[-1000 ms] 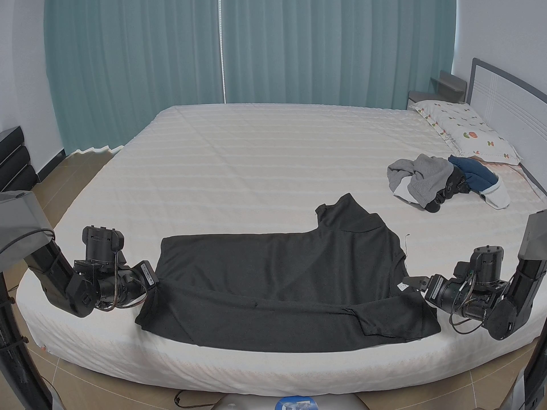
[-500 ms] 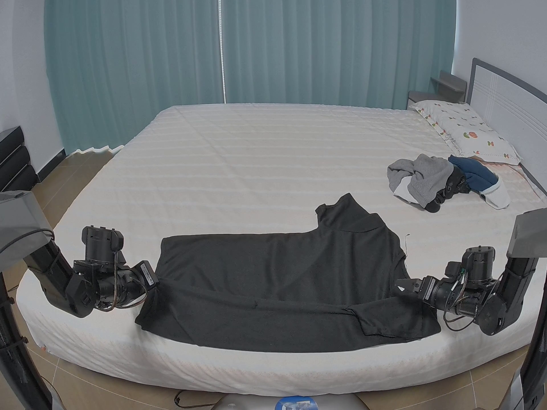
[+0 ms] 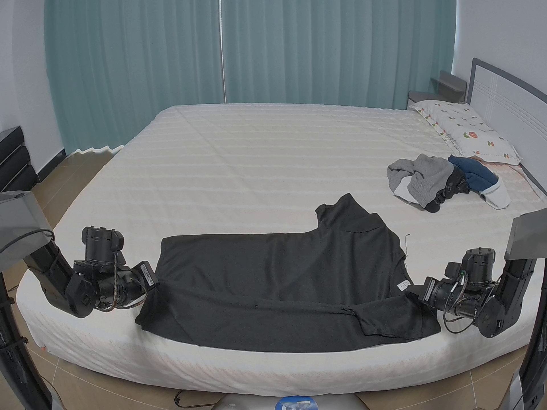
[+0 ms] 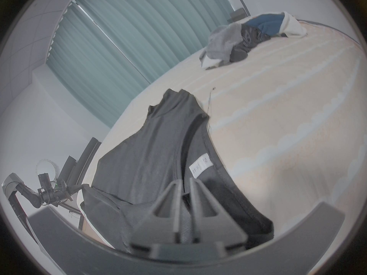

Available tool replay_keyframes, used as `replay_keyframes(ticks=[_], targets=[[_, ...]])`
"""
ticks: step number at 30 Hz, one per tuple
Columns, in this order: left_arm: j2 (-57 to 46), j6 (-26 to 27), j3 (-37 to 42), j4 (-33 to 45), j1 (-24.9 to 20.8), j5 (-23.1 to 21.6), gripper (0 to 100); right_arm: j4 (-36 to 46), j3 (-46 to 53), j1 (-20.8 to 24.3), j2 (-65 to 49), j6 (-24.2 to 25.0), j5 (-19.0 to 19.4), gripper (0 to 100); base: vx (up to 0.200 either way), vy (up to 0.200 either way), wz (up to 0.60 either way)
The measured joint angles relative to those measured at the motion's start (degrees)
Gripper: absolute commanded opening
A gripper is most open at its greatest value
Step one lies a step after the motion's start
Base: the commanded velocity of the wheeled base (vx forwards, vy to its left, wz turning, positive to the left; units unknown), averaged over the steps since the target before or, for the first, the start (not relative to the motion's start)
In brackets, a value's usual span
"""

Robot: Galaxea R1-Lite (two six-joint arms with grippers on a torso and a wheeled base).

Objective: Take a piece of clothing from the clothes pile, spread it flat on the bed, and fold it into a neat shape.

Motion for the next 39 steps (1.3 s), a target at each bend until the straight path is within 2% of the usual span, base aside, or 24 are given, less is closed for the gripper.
replay_keyframes(ticks=[5, 13, 19, 25, 39], targets=[[-0.5, 0.0, 0.3, 0.0, 0.0, 0.0, 0, -4.2, 2.3, -0.9, -0.4, 0.3, 0.0, 0, 0.000, 0.000, 0.00], [-3.2, 0.5, 1.6, 0.1, 0.1, 0.0, 0, -4.9, 6.2, -2.6, -4.4, 0.6, 1.1, 0, 0.000, 0.000, 0.00], [-5.7, 5.7, 3.8, 0.2, 0.3, 0.0, 0, -5.0, 7.7, -2.9, -8.9, 0.8, 1.6, 0, 0.000, 0.000, 0.00], [-7.8, 7.3, 5.6, 0.3, 0.4, 0.3, 0, -4.9, 9.2, -3.0, -12.7, 0.9, 1.6, 0, 0.000, 0.000, 0.00], [-9.7, 11.2, 7.0, 0.5, 0.3, 5.3, 0, -5.1, 9.8, -3.5, -16.1, 1.0, 1.7, 0, 0.000, 0.000, 0.00]])
